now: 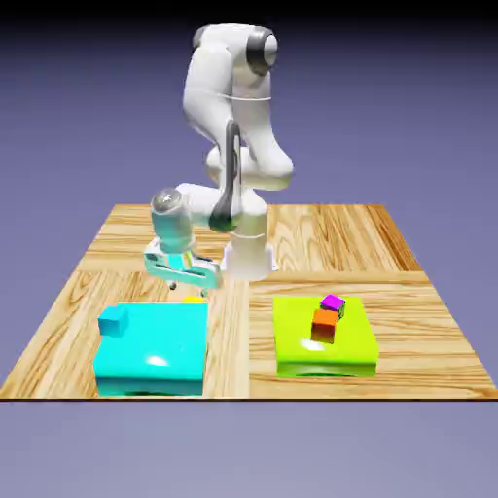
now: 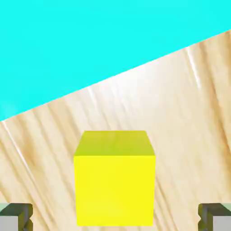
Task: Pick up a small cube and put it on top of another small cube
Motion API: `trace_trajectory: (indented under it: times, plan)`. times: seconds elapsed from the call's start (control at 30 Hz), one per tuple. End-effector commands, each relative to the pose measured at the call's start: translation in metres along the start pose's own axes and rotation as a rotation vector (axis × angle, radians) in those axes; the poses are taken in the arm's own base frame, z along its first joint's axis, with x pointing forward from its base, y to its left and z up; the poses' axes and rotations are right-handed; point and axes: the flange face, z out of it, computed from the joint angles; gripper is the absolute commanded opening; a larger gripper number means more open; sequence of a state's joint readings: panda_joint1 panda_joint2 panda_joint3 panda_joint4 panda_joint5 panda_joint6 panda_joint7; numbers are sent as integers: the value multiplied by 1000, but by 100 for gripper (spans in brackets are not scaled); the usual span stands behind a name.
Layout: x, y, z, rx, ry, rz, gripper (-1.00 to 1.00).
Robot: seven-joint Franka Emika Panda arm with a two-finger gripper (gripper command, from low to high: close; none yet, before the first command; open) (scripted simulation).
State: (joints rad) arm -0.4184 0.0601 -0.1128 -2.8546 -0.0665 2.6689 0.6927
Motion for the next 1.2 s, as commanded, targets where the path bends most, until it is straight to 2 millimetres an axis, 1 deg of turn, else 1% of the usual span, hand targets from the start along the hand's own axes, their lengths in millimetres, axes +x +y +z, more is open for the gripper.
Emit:
trace_trajectory:
  times: [0.0,0.1,0.13,0.17,0.2,0.43,0.5,0.53,0.7,0.83,1.0,1.03,1.1,1.17]
  plan:
    - [0,-1,10,0,0,-2,0]
    - [0,-1,39,-1,1,-2,0]
    - [0,-1,41,-1,1,-1,0]
    - [0,-1,41,-1,1,-1,-100]
    - [0,-1,41,-1,1,-1,-100]
    - [-3,2,-27,-1,1,-2,-100]
    - [-3,2,-29,-1,1,-1,-100]
    - [5,-7,-36,-4,32,-46,-100]
    - [45,-8,-42,-122,-16,-282,-100]
    - [79,-4,-49,-232,-61,-458,-100]
    - [122,8,-64,-389,-136,-654,-100]
    - [130,6,-69,-420,-144,-687,-100]
    - [142,-9,-83,-481,-143,-748,-100]
    - [131,-39,-91,-464,-102,-732,-100]
